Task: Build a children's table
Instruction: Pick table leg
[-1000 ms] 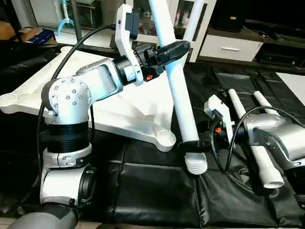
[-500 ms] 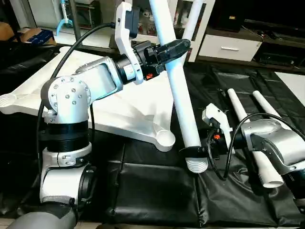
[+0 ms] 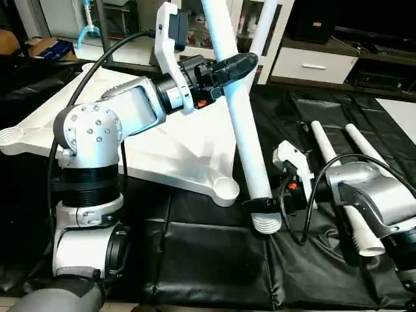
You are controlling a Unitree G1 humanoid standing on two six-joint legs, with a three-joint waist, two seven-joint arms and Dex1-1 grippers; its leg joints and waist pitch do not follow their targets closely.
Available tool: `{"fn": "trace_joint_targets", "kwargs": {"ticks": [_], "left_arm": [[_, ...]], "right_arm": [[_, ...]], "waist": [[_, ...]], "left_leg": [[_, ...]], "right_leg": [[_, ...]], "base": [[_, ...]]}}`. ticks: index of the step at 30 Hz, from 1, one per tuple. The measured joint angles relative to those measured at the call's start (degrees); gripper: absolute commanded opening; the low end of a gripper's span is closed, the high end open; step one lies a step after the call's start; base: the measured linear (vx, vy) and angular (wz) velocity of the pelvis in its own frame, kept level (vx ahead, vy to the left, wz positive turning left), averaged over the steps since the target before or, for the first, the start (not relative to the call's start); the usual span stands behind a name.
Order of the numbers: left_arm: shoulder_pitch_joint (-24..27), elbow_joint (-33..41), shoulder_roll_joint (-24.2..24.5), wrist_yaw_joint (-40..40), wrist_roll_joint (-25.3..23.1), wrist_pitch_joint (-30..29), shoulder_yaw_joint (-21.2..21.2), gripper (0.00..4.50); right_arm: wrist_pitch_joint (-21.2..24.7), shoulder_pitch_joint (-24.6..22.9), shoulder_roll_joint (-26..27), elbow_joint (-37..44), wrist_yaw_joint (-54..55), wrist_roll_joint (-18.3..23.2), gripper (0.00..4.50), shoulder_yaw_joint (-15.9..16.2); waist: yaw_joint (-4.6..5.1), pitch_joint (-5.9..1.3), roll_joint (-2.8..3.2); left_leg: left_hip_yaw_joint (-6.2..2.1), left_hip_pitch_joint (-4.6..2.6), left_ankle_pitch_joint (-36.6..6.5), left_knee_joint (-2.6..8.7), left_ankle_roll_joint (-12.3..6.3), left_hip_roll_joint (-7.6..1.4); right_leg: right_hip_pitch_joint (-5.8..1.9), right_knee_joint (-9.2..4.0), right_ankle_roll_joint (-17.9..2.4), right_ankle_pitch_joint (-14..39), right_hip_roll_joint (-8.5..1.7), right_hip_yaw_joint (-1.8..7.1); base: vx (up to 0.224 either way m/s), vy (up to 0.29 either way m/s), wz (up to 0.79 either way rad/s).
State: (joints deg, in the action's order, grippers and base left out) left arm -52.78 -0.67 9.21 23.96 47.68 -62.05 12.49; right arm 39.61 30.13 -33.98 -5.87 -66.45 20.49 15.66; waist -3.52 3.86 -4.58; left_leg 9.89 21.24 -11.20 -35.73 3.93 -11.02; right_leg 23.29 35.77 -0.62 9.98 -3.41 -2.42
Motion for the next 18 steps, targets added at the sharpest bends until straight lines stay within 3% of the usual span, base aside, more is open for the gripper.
{"fn": "trace_joint_targets", "kwargs": {"ticks": [8,16,17,18], "left_arm": [[0.0,0.0,0.1,0.2,0.0,-0.1,0.0,1.56],[0.0,0.2,0.2,0.3,0.2,-0.3,-0.1,1.56],[0.0,0.4,0.2,0.3,0.2,-0.4,-0.1,1.56],[0.0,0.4,0.2,0.4,0.2,-0.4,-0.1,1.56]], "right_arm": [[-0.6,1.2,0.2,-1.0,0.9,0.1,3.93,-1.0],[-1.0,1.2,0.2,-1.0,0.8,-0.1,3.95,-1.0],[-1.0,1.2,0.2,-1.0,0.8,0.0,3.66,-1.0],[-1.0,1.2,0.2,-1.0,0.8,0.0,3.66,-1.0]], "waist": [[-0.07,0.00,0.00],[-0.03,0.00,0.00],[-0.05,0.00,0.00],[-0.05,0.00,0.01]], "left_leg": [[0.00,0.01,0.0,0.00,0.00,0.00],[0.00,0.01,0.0,0.00,0.00,0.00],[0.00,0.00,0.0,0.00,0.00,0.00],[0.00,0.00,0.0,0.00,0.00,0.00]], "right_leg": [[0.00,-0.01,0.0,0.0,0.00,-0.01],[0.00,0.00,0.0,0.0,0.00,0.00],[0.00,0.00,0.0,0.0,0.00,-0.01],[0.00,0.00,0.0,0.0,0.00,-0.01]], "base": [[0.000,0.000,0.00],[0.000,0.000,0.00],[0.000,0.000,0.00],[0.000,0.000,0.00]]}}
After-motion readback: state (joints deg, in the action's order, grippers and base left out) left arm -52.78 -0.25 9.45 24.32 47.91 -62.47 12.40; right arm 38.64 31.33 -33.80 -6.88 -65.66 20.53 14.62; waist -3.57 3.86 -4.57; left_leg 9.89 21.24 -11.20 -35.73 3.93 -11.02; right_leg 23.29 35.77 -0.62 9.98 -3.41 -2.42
